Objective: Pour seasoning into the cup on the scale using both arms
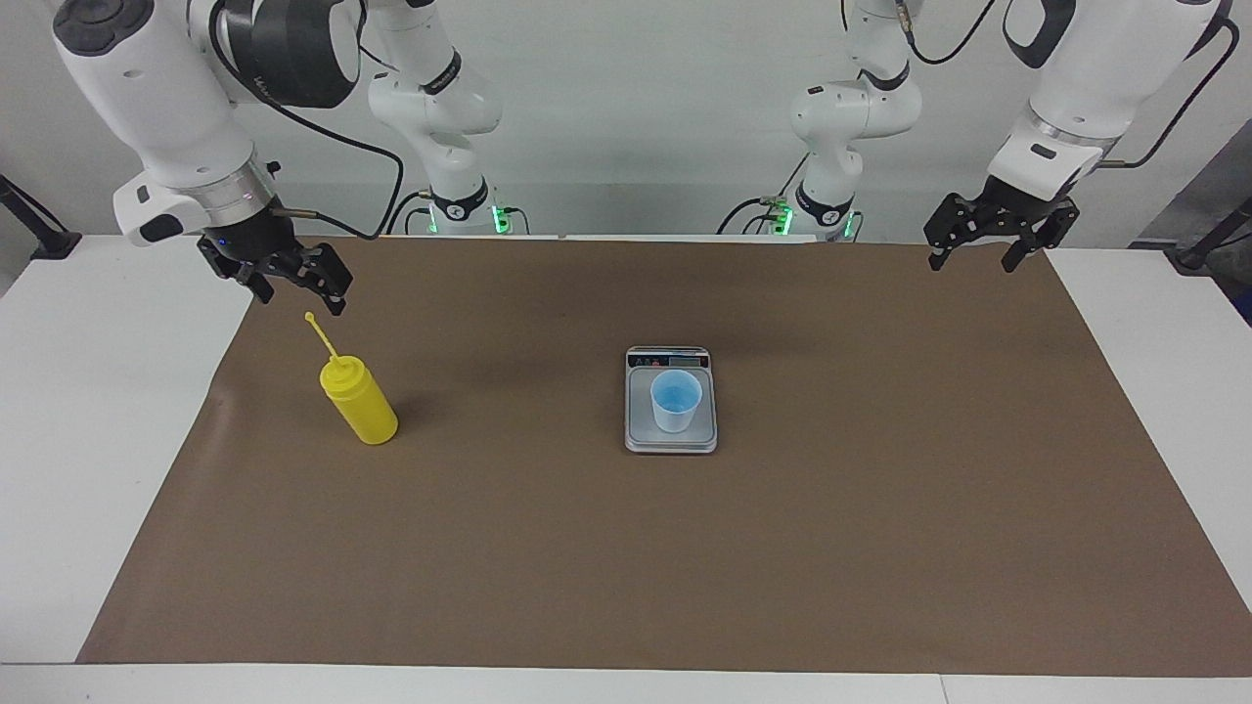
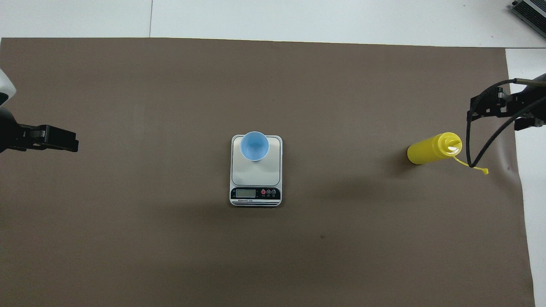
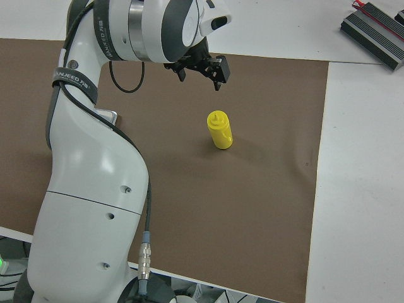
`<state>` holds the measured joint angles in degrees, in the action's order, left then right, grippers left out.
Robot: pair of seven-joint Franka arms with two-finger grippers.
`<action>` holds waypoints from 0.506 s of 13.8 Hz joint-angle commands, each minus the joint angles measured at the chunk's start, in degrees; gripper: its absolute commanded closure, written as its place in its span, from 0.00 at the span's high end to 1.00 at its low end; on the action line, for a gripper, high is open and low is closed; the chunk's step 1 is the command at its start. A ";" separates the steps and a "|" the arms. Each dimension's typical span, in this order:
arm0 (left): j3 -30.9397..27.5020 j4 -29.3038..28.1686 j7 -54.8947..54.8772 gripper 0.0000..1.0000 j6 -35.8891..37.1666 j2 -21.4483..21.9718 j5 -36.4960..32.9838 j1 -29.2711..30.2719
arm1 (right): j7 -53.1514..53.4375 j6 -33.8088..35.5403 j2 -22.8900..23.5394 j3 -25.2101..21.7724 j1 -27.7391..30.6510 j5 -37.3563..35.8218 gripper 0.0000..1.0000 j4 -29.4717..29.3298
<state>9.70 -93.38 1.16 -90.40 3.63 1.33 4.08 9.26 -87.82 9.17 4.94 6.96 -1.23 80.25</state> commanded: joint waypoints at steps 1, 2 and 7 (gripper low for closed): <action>0.32 -0.75 -0.55 1.00 0.49 0.85 0.69 0.76 | -1.08 0.81 -0.38 0.42 0.68 0.97 1.00 -0.09; 0.32 -0.75 -0.63 1.00 0.49 0.77 0.69 0.76 | -1.08 0.90 -0.38 0.33 0.68 0.97 1.00 -0.09; 0.24 -0.75 -0.55 1.00 0.49 0.85 0.69 0.76 | -1.44 4.31 -1.09 0.07 1.38 0.97 1.00 0.43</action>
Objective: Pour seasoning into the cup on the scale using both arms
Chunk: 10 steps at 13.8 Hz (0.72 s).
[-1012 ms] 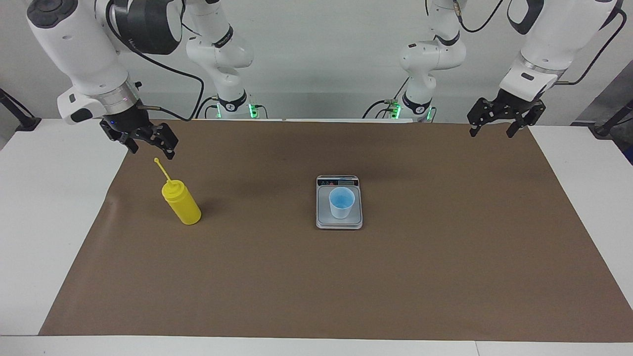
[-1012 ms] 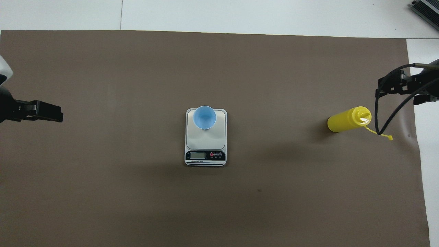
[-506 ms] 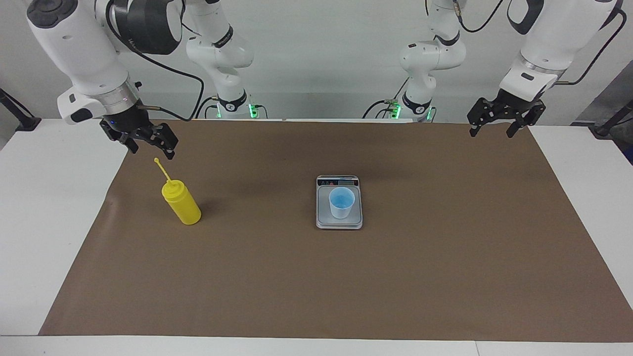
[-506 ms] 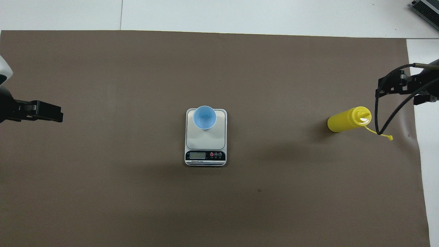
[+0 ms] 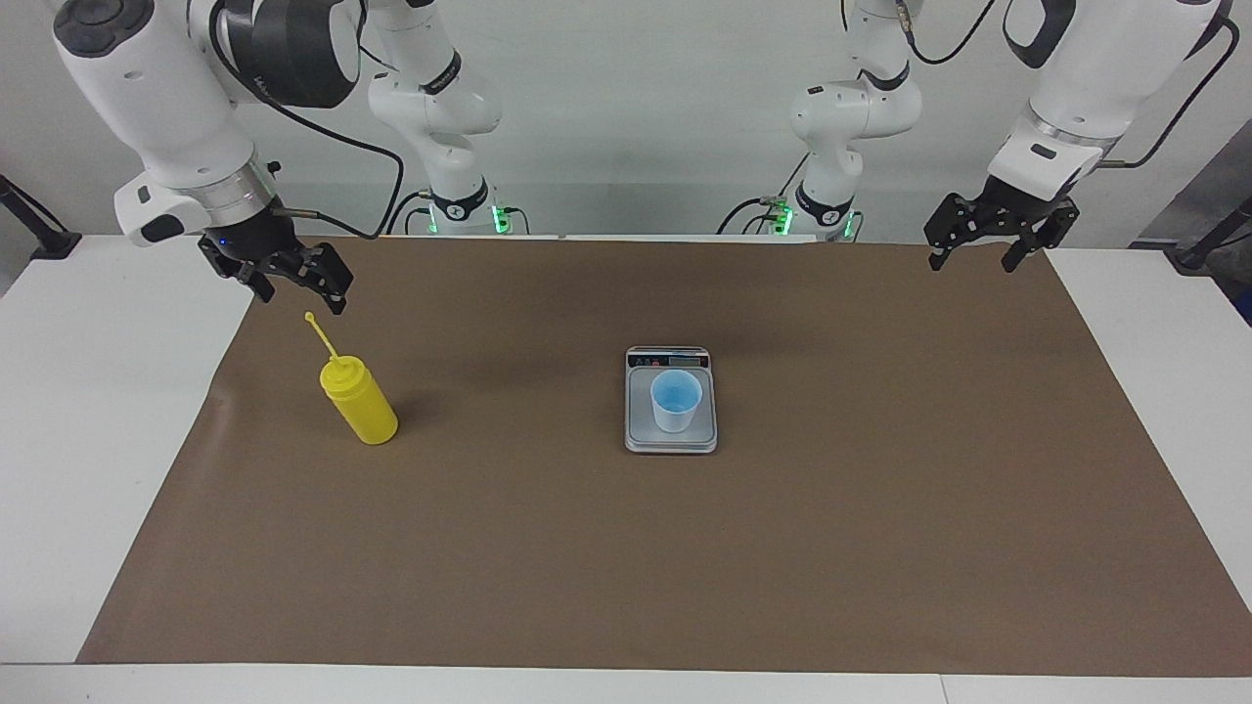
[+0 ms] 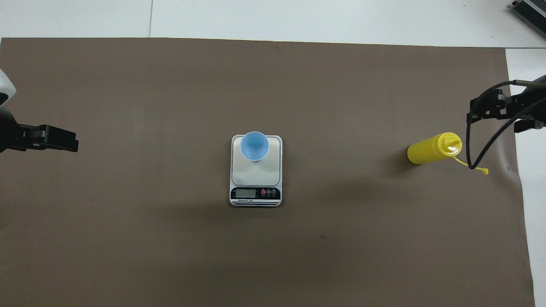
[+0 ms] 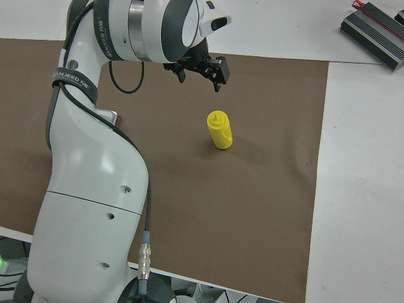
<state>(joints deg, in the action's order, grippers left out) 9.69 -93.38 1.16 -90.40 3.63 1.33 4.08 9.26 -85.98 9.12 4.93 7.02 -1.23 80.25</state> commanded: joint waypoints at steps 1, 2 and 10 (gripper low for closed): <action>0.32 -0.75 -0.55 1.00 0.48 0.77 0.69 0.76 | -1.61 2.83 -1.64 -0.09 2.29 0.97 1.00 0.52; 0.24 -0.75 -0.55 1.00 0.48 0.77 0.69 0.76 | -1.61 2.31 -1.74 -0.18 3.17 0.88 1.00 0.52; 0.24 -0.75 -0.63 1.00 0.48 0.86 0.69 0.76 | 9.99 -4.38 8.95 -0.35 8.88 1.93 1.00 -4.46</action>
<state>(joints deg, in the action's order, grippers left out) 9.70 -93.38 1.16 -90.39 3.63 1.33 4.08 18.23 -89.88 11.75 4.32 13.11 -1.05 80.71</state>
